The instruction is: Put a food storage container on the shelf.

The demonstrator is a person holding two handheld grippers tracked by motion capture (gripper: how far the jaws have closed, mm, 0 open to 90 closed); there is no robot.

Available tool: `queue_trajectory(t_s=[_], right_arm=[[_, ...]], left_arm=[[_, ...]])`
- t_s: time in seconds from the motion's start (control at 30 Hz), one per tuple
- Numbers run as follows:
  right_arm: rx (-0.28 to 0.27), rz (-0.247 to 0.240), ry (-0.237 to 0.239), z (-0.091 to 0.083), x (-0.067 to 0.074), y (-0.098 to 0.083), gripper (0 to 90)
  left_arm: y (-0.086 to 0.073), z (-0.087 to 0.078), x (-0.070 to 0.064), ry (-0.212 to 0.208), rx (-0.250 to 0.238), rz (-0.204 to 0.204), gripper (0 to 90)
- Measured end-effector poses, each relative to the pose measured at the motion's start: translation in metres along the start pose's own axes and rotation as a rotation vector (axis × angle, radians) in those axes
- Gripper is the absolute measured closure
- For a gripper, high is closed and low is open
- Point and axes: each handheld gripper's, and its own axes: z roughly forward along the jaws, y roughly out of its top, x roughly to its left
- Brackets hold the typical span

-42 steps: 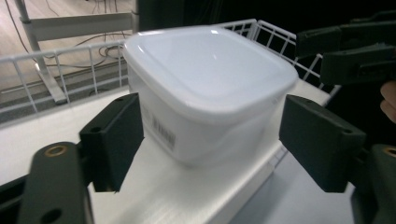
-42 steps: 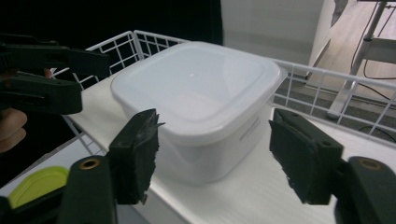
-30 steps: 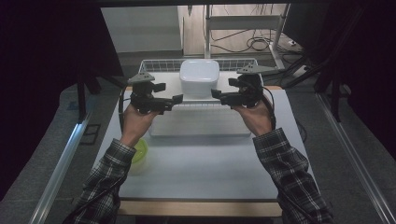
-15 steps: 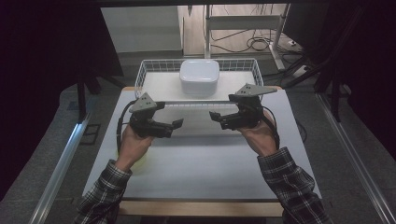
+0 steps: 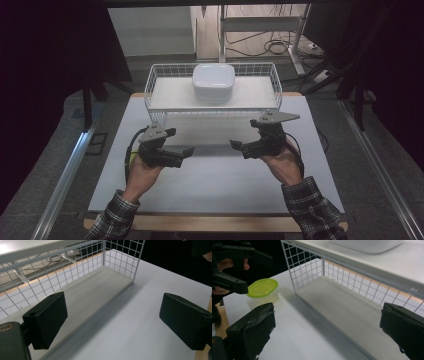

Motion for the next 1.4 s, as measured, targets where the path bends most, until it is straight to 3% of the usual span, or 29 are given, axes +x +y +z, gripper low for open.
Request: queue_trajectory(t_s=[0.2,0.37,0.5,0.87,1.13,1.4], right_arm=[[-0.004,0.015,-0.004,-0.006,0.002,-0.015,0.5],[-0.017,0.031,-0.029,-0.013,0.003,-0.036,0.5],[0.003,0.032,-0.048,-0.014,0.003,-0.047,0.5],[0.045,0.064,-0.063,-0.019,0.005,-0.083,0.5],[0.044,0.058,-0.079,-0.019,0.009,-0.1,0.5],[0.065,0.057,-0.096,-0.022,0.01,-0.119,0.5]], left_arm=[[-0.014,-0.002,-0.006,0.001,0.008,-0.002,6.6],[-0.035,-0.003,-0.007,-0.005,0.01,-0.048,6.4],[-0.043,-0.003,-0.007,0.008,0.004,-0.058,6.4],[-0.07,-0.003,-0.02,0.057,-0.001,-0.013,5.9],[-0.086,-0.001,-0.026,0.043,0.007,-0.028,5.6],[-0.099,0.004,-0.033,0.033,0.045,-0.035,4.9]])
